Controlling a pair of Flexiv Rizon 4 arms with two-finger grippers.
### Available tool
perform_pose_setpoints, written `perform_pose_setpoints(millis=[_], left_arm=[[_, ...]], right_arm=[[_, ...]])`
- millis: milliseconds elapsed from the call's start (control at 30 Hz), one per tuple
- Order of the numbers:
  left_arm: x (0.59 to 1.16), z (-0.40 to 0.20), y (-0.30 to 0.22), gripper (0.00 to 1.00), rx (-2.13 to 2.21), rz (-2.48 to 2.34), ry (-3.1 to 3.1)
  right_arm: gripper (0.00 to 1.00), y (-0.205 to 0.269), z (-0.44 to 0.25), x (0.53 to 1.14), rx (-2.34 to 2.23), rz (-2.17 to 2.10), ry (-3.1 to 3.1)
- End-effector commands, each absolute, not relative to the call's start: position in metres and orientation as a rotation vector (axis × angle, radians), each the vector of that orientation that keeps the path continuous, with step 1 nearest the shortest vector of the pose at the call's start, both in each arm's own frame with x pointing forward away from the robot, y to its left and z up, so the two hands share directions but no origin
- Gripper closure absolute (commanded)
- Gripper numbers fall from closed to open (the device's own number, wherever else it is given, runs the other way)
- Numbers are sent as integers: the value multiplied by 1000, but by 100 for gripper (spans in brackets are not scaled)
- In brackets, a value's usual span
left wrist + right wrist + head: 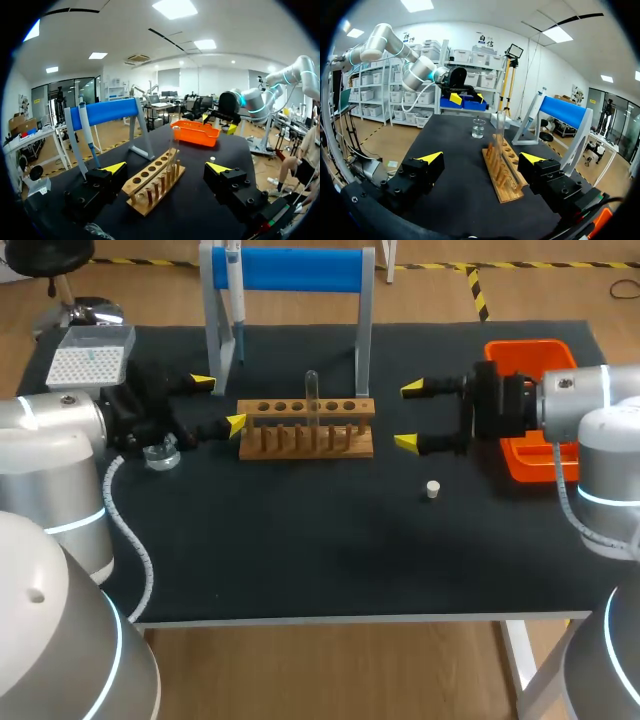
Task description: Invert the test tube, pick up the pipette, mount the tip to pipette, aspirate from beaker and dispense into the tube, eject the tip, return the pipette, and cap with the stopper.
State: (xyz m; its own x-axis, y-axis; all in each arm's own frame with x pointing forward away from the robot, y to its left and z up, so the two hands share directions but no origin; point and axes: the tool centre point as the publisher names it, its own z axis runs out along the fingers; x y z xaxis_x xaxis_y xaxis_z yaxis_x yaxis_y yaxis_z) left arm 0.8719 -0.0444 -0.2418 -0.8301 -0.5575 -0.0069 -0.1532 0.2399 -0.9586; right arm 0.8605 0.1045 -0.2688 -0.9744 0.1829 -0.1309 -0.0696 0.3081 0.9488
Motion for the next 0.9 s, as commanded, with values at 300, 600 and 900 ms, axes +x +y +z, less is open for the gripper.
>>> perform_pose_setpoints(millis=[300, 600, 900], left_arm=[[873, -243, -46, 0, -657, -1616, 2171], [873, -243, -46, 0, -657, -1616, 2171], [873, -243, -46, 0, -657, -1616, 2171]], right_arm=[[0, 104, -269, 860, 104, 1727, 2358], [0, 122, -269, 893, -2, 1878, 2316], [0, 157, -263, 915, -79, 2077, 2301]])
